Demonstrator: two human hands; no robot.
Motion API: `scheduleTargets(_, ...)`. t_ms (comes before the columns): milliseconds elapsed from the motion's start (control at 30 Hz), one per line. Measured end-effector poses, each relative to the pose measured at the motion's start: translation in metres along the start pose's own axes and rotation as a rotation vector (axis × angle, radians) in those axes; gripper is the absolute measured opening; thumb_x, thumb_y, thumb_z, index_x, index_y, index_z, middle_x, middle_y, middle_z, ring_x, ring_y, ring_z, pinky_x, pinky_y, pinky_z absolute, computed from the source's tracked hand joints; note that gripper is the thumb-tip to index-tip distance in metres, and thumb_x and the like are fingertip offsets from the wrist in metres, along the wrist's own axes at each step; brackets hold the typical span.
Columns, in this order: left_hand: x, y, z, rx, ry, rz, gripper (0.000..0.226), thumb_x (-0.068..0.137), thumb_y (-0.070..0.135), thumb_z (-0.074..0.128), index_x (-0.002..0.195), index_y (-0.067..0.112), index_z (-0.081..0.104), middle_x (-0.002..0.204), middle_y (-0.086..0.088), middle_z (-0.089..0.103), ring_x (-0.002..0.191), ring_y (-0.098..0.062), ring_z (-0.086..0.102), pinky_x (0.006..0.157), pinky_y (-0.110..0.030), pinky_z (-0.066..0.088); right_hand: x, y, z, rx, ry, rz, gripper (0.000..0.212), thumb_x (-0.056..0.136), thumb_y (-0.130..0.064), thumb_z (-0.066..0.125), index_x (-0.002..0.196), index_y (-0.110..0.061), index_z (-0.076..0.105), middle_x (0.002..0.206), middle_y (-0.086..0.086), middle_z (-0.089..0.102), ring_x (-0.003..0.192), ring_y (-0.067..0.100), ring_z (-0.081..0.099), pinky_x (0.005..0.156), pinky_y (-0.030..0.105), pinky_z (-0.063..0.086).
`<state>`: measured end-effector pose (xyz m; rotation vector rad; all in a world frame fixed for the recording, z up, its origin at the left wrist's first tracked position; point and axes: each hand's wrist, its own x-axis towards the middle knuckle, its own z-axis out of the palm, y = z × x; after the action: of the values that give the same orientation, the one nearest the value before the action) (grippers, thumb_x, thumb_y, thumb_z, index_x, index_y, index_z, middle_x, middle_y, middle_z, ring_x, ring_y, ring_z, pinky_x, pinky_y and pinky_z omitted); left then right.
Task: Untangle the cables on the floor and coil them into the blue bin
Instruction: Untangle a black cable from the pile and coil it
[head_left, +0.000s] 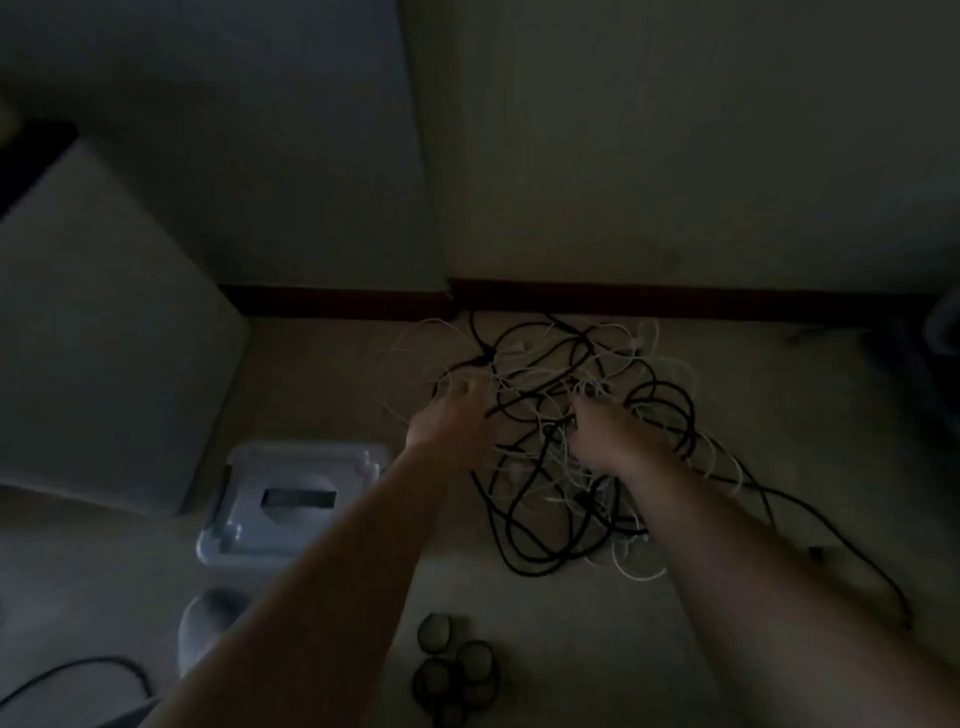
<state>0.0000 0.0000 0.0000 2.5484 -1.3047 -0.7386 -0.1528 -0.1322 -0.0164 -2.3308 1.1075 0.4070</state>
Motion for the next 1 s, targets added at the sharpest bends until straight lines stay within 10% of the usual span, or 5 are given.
scheduleTargets(300, 0.074, -0.035, 0.1, 0.147, -0.267, -0.044, 0.044, 0.093, 0.029, 0.055, 0.134, 0.021, 0.045, 0.135, -0.006, 0.043, 0.125, -0.035, 0.049, 0.093, -0.048, 0.05, 0.049, 0.034, 0.069, 0.014, -0.091, 0.0, 0.079, 0.096, -0.033, 0.056, 0.156, -0.037, 0.004, 0.149, 0.015, 0.035, 0.119, 0.036, 0.052, 0.09, 0.045, 0.051)
scheduleTargets(533, 0.098, -0.045, 0.129, 0.119, -0.1, -0.115, 0.047, 0.091, 0.043, 0.033, 0.122, 0.019, 0.058, 0.13, -0.006, 0.05, 0.123, -0.031, 0.044, 0.095, -0.042, 0.047, 0.072, 0.009, 0.086, 0.786, -0.009, 0.111, 0.029, 0.085, -0.029, 0.066, 0.113, -0.027, 0.072, 0.105, -0.01, 0.07, 0.102, 0.014, 0.067, 0.087, 0.029, 0.054)
scheduleTargets(733, 0.077, -0.013, 0.092, -1.249, -0.276, -0.564, 0.05, 0.099, 0.05, 0.045, 0.105, 0.006, 0.069, 0.097, -0.015, 0.07, 0.085, -0.032, 0.068, 0.072, -0.04, 0.059, 0.052, -0.019, 0.075, 1.208, -0.059, 0.181, 0.023, 0.084, 0.004, 0.063, 0.087, -0.017, 0.069, 0.089, 0.009, 0.075, 0.086, 0.032, 0.072, 0.076, 0.045, 0.061)
scheduleTargets(867, 0.043, 0.001, 0.059, -1.287, -0.682, -0.289, 0.05, 0.09, 0.058, 0.049, 0.102, 0.014, 0.068, 0.08, -0.01, 0.068, 0.061, -0.022, 0.066, 0.058, -0.028, 0.054, 0.023, -0.02, 0.052, 1.275, -0.026, 0.13, 0.023, 0.087, 0.002, 0.062, 0.088, -0.02, 0.066, 0.09, 0.006, 0.074, 0.091, 0.03, 0.071, 0.078, 0.044, 0.058)
scheduleTargets(1000, 0.02, -0.004, 0.05, -0.731, -0.573, -0.15, 0.03, 0.091, 0.048, 0.064, 0.086, 0.018, 0.068, 0.067, -0.005, 0.064, 0.049, -0.011, 0.059, 0.052, -0.023, 0.045, 0.009, -0.006, -0.017, 1.649, 0.137, 0.119, 0.025, 0.092, 0.009, 0.054, 0.092, -0.016, 0.058, 0.09, 0.006, 0.073, 0.081, 0.021, 0.071, 0.065, 0.033, 0.058)
